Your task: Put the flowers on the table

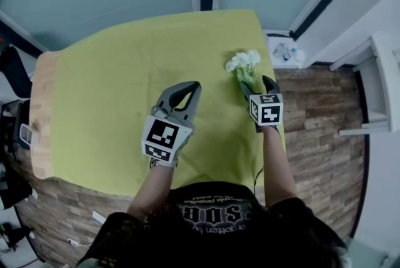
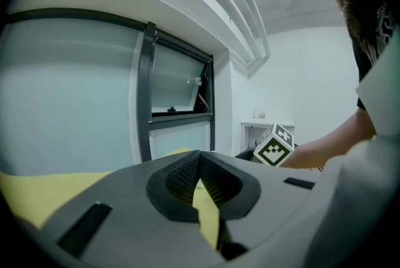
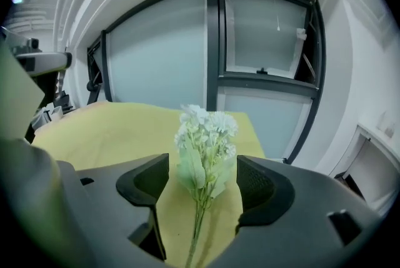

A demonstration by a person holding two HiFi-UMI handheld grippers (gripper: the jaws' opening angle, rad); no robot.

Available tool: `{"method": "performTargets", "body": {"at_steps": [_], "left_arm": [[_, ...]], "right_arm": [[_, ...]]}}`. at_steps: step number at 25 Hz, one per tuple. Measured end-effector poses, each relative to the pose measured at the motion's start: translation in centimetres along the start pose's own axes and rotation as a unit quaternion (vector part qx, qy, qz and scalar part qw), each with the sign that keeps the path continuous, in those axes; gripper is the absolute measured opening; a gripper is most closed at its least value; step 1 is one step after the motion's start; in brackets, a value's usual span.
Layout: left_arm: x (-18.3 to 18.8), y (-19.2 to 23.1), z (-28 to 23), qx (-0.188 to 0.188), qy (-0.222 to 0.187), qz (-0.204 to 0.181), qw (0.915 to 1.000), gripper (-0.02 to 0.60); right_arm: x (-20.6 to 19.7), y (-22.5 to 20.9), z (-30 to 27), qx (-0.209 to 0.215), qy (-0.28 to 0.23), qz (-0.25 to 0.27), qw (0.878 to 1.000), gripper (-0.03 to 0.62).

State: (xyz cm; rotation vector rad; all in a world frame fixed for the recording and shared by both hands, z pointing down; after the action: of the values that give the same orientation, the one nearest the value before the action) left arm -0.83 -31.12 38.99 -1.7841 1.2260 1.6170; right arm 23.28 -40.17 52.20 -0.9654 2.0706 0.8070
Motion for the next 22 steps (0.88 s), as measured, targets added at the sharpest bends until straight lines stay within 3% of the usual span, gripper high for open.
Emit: {"method": "performTargets", "body": {"at_steps": [17,22], "left_arm": [[0.8,0.5,2.2,-0.032,-0.02,0.003,0.9993,-0.003],[1.1,0.1,3.7,-0.051,-0.026,-0.004,0.9984,-0.003]], "right_arm": [[8.6,3.8,12.5,-0.049,-0.153,0.007,0.987,0.33],[9.9,5.5,15.3,-0.078,-0.178,0.016,0.981,0.276]]}}
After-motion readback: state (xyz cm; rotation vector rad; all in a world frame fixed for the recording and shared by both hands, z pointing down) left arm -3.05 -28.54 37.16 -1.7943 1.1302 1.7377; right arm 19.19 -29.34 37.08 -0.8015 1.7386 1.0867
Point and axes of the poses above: the fingertips, and each gripper's own axes: z backward along the fingers, y to its left, x out of its top, the point moved 7 cm from there along z, backward along the fingers, and after that the axes turned 15 degrees about z, right-handed, at the moved point
